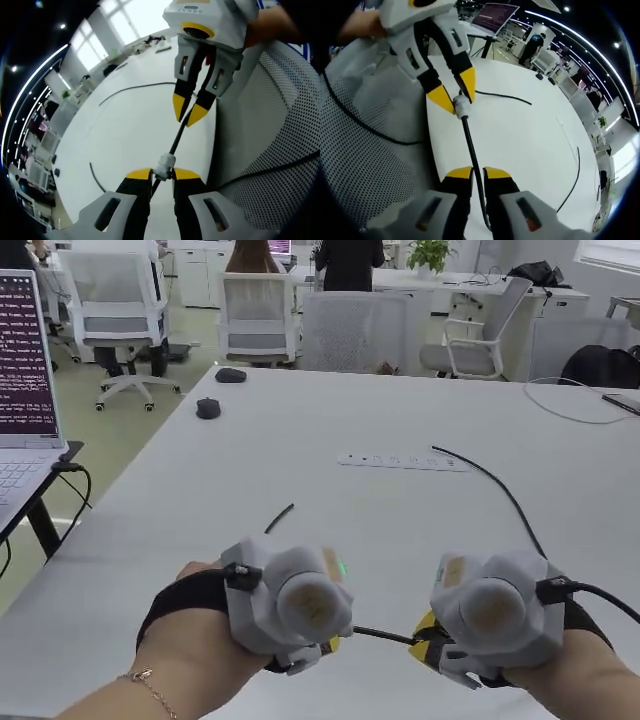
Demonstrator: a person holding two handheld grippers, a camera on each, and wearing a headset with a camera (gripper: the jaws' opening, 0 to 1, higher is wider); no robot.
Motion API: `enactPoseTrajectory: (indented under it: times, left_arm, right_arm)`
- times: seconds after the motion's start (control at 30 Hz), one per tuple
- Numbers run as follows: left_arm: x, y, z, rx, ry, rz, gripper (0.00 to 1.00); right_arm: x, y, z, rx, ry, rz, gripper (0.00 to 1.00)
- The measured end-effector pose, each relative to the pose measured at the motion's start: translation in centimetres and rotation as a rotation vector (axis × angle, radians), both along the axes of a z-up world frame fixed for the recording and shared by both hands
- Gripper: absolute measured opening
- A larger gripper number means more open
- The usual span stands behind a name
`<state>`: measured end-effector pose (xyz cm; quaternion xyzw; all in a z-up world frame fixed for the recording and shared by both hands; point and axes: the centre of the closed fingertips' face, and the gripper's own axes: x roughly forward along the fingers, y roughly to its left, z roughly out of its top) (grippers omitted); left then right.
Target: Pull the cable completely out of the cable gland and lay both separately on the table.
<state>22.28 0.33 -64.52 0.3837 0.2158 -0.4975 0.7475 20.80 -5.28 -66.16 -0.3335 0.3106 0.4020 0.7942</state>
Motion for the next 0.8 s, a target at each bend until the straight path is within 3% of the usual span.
enactPoseTrajectory:
  times: [0.2,0.4,0.53,0.63,0.8]
  left_arm:
    - [-0.4,-0.5,0.1,-0.006,-0.001,-0.031,0.16]
    - [-1.1,-1.2,0.3,-0.018,-0.006,-0.075,0.16]
    - [-1.3,-1.4,0.3,-0.022,-0.007,-0.089,0.16]
    - [-1.2,-1.3,0.2,-0.016,-0.010,-0.088,0.16]
    - [-1.0,-1.2,0.2,-0.014,-0.011,-0.078,0.16]
  right_arm:
    - [-0.4,1.9,1.0,0.075,-0.018,0.057,0.17]
    - [-0.9,3.5,1.9,0.128,-0.039,0.113,0.17]
    - [-1.0,3.7,1.9,0.131,-0.038,0.125,0.13]
    - [-1.1,3.6,1.9,0.124,-0.033,0.133,0.04]
    - [-1.0,3.6,1.8,0.123,-0.036,0.128,0.04]
